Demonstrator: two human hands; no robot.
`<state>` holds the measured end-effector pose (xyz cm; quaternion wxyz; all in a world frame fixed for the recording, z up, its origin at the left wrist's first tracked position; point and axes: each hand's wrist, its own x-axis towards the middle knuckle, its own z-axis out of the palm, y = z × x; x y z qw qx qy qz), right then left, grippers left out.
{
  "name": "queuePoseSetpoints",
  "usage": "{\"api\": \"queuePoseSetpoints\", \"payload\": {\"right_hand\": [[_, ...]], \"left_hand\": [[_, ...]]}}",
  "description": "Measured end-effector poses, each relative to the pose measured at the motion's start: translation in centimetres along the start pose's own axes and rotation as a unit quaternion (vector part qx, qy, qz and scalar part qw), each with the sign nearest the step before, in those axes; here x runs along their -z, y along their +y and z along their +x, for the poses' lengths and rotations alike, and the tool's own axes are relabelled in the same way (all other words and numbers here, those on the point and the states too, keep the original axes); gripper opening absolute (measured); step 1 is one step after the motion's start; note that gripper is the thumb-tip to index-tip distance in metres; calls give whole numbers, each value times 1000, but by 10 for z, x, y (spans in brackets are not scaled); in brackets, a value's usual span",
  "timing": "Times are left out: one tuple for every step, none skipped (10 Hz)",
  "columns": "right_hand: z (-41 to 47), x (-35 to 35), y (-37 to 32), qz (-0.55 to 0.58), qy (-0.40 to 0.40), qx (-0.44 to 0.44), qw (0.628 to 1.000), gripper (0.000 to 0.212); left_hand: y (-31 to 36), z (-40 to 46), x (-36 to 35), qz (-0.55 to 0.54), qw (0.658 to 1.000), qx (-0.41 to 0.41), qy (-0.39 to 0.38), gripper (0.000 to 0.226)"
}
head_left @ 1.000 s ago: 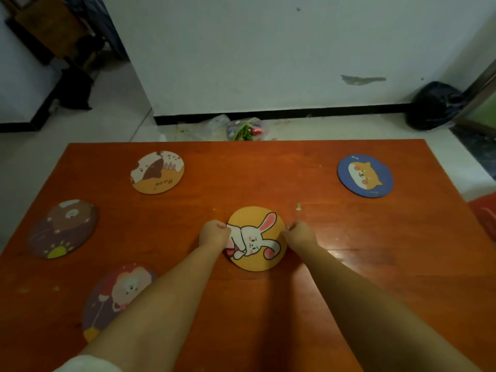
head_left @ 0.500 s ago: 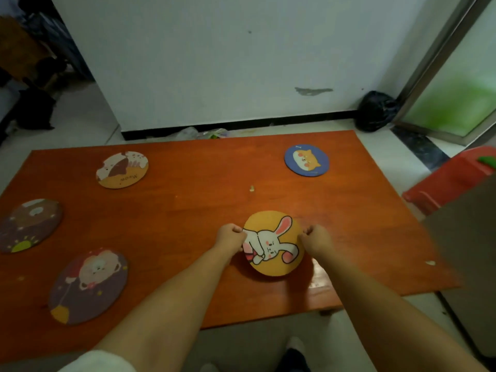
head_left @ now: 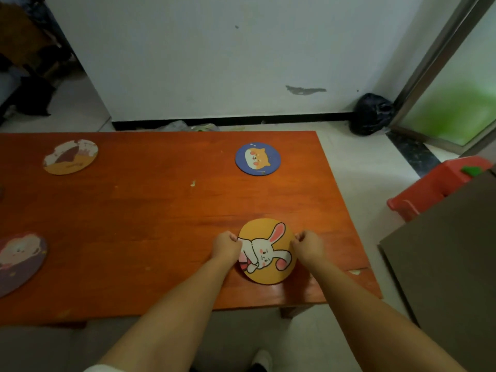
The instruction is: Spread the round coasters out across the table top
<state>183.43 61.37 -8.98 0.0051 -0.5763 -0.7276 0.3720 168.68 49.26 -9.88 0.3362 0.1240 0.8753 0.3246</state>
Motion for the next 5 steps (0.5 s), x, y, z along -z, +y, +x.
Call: {"api": "queuePoseSetpoints", "payload": {"right_hand": [[6, -4, 8, -16, -16, 23, 999, 28], [8, -11, 20, -68, -33, 31, 997, 17], [9, -14, 24, -121, -39, 33, 991, 21], [13, -8, 17, -128, -66, 28, 989, 24], [11, 10, 7, -67, -77, 38, 994, 38]], "left_hand": [[-8, 4, -6, 57, 998, -8, 9, 33], [-19, 1, -15, 133, 991, -29, 6, 15], [-22, -1, -19, 207, 976, -59, 27, 13], [-13, -3, -13, 237, 968, -69, 34, 31], [-22, -10, 0, 231, 967, -107, 11, 32]]}}
